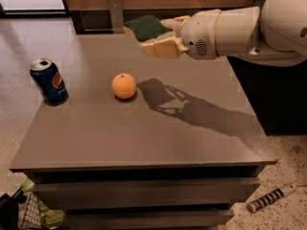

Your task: Move sponge near pepsi can

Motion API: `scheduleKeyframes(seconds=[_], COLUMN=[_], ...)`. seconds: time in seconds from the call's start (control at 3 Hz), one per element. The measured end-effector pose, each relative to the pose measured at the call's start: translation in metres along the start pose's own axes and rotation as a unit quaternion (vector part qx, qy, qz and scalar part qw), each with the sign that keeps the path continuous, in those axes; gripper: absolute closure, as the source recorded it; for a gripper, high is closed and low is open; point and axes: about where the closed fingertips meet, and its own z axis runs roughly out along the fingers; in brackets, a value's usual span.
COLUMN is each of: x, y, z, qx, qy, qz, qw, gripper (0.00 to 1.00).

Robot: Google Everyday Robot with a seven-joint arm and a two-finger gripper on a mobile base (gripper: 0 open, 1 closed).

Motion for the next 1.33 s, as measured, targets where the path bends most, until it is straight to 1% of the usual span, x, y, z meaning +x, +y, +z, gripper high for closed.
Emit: scheduleKeyframes(seconds=[0.33,0.67,1.0,1.33], x=[-0.004,-0.003,0.008,0.021], y=[0.047,0.088,0.129,0.163], z=[0.020,0.040,0.059,0.074], qx=[-0.021,-0.040,-0.072,-0.120], qy=[-0.002,-0.013,-0.034,-0.068], qz=[0.015,0.032,0.042,0.036], qw=[0.9997,0.9986,0.9959,0.9897], gripper=[1.00,1.00,1.00,1.00])
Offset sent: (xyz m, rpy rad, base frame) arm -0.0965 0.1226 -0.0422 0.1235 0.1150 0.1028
